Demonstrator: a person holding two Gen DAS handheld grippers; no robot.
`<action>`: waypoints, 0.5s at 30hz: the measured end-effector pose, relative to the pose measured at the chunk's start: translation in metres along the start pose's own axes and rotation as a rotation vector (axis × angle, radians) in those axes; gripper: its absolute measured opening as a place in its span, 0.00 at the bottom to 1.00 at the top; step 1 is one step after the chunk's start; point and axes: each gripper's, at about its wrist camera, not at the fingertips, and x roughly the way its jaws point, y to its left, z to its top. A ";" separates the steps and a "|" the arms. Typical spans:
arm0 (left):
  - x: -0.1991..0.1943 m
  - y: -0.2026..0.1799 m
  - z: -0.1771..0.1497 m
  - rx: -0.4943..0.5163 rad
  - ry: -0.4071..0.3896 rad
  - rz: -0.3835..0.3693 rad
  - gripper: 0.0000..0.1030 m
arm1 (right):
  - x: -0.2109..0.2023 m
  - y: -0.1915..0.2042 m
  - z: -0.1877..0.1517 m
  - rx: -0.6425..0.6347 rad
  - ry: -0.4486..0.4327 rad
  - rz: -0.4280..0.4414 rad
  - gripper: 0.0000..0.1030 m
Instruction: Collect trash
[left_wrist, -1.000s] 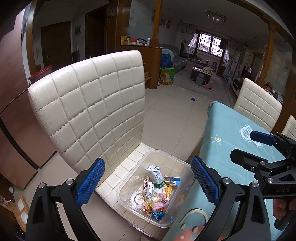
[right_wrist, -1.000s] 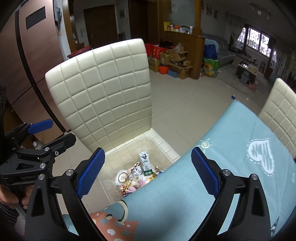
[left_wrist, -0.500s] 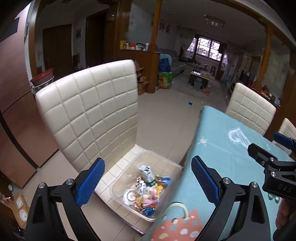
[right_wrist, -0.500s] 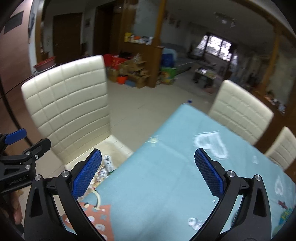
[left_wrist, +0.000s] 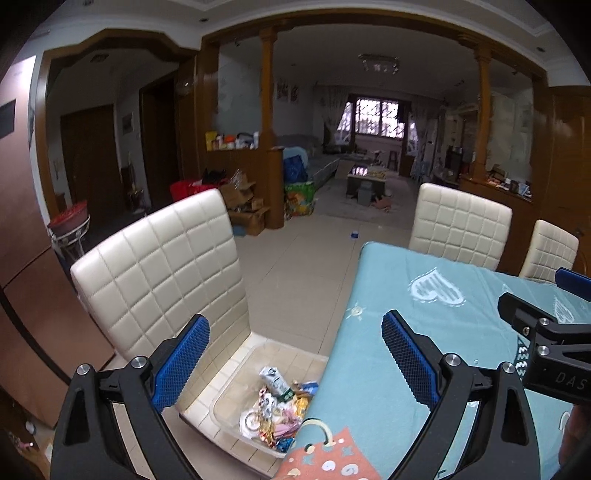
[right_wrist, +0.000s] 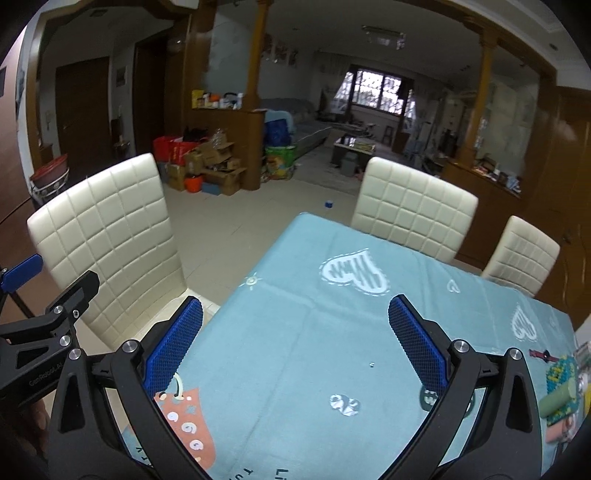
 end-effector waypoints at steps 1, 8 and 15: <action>-0.004 -0.003 0.002 0.001 -0.007 -0.010 0.89 | -0.004 -0.002 0.000 0.006 -0.003 -0.005 0.97; -0.019 -0.017 0.008 -0.002 -0.052 -0.072 0.89 | -0.023 -0.018 -0.002 0.052 -0.037 -0.049 0.97; -0.024 -0.027 0.006 0.019 -0.067 -0.057 0.89 | -0.035 -0.027 -0.003 0.062 -0.056 -0.058 0.97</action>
